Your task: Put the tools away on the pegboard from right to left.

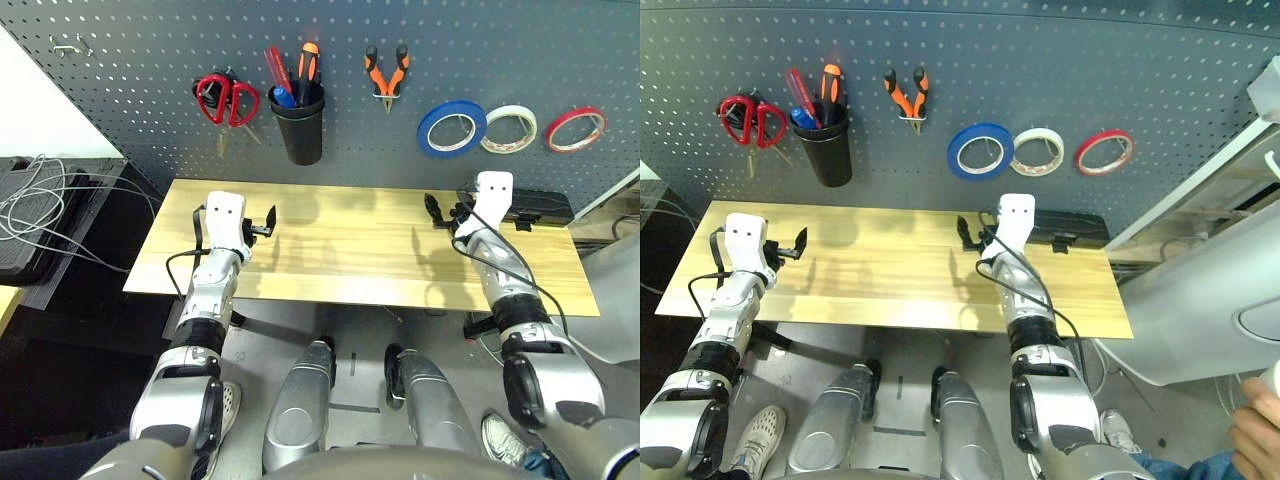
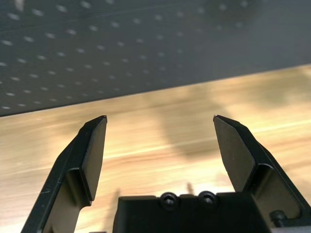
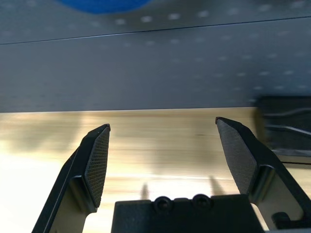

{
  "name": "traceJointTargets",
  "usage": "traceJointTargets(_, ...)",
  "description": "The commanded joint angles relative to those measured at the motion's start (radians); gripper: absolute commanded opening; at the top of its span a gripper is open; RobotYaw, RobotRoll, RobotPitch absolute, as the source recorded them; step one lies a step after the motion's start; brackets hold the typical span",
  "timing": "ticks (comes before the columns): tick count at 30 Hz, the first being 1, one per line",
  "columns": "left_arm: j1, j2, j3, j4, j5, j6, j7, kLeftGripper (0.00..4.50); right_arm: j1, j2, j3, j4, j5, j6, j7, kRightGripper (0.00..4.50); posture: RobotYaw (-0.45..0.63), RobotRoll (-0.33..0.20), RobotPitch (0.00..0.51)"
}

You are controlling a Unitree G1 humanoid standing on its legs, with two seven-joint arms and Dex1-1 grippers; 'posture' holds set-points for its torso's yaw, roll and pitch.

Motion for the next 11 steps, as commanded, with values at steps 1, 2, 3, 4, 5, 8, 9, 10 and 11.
traceJointTargets(1, -0.005, -0.015, -0.022, 0.044, 0.015, 0.009, -0.021, 4.47, 0.008, -0.028, -0.021, 0.043, -0.009, -0.018, -0.015, 4.50, 0.02, 0.000, 0.201)
traceJointTargets(2, -0.007, -0.019, -0.027, 0.047, 0.016, 0.007, -0.025, 4.47, 0.008, -0.036, -0.024, 0.047, -0.008, -0.022, -0.017, 4.50, 0.02, 0.000, 0.202)
traceJointTargets(3, -0.010, -0.024, -0.032, 0.048, 0.018, 0.006, -0.027, 4.47, 0.008, -0.043, -0.028, 0.053, -0.006, -0.025, -0.016, 4.50, 0.02, 0.000, 0.203)
traceJointTargets(4, -0.011, -0.027, -0.035, 0.048, 0.020, 0.006, -0.028, 4.47, 0.008, -0.048, -0.029, 0.057, -0.005, -0.028, -0.015, 4.50, 0.02, 0.000, 0.203)
traceJointTargets(5, -0.012, -0.030, -0.038, 0.046, 0.022, 0.006, -0.028, 4.47, 0.009, -0.053, -0.032, 0.060, -0.004, -0.030, -0.013, 4.50, 0.02, 0.000, 0.204)
traceJointTargets(8, -0.020, -0.032, -0.044, 0.043, 0.023, 0.009, -0.040, 4.47, 0.016, -0.060, -0.033, 0.065, -0.004, -0.035, -0.015, 4.50, 0.01, 0.000, 0.205)
traceJointTargets(9, -0.022, -0.032, -0.046, 0.042, 0.023, 0.011, -0.042, 4.47, 0.018, -0.061, -0.033, 0.065, -0.004, -0.036, -0.015, 4.50, 0.01, 0.000, 0.206)
traceJointTargets(10, -0.026, -0.031, -0.048, 0.044, 0.024, 0.012, -0.046, 4.47, 0.019, -0.062, -0.034, 0.064, -0.004, -0.037, -0.016, 4.50, 0.01, 0.000, 0.206)
traceJointTargets(11, -0.028, -0.029, -0.051, 0.046, 0.024, 0.013, -0.049, 4.47, 0.020, -0.062, -0.035, 0.062, -0.003, -0.037, -0.017, 4.50, 0.01, 0.000, 0.206)
